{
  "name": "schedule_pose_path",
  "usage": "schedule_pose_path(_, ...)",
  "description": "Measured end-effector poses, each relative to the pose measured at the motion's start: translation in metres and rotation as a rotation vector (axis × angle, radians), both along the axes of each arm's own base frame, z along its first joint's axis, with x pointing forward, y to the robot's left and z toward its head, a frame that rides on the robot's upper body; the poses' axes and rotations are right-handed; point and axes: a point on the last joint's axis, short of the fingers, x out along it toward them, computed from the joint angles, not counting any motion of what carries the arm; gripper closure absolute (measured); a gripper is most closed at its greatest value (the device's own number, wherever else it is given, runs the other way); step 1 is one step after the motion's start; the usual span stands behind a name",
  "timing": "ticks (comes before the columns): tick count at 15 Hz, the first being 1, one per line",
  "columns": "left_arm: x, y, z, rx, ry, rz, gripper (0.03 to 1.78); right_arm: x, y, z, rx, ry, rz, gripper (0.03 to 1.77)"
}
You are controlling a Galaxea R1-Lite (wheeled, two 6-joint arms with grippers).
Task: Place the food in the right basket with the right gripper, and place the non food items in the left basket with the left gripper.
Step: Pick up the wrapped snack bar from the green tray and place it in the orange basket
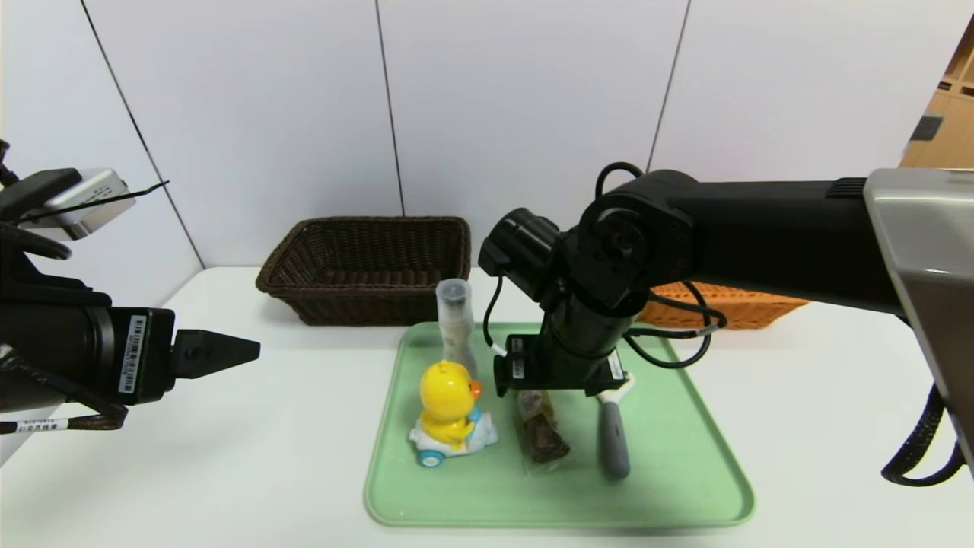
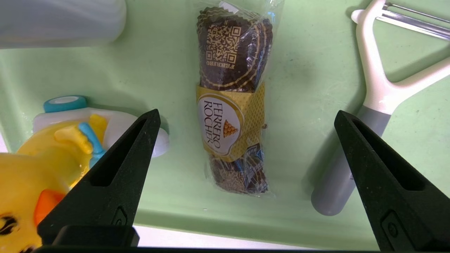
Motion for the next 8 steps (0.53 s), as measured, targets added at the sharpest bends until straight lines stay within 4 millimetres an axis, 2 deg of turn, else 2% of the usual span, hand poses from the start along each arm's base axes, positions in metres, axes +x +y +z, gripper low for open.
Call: schedule_pose_path(8, 0.003, -0.002, 0.001, -0.001, -0.005, -0.002, 0.12, 0.004, 0.005, -0.016, -0.037, 0.021, 0.008, 0.09)
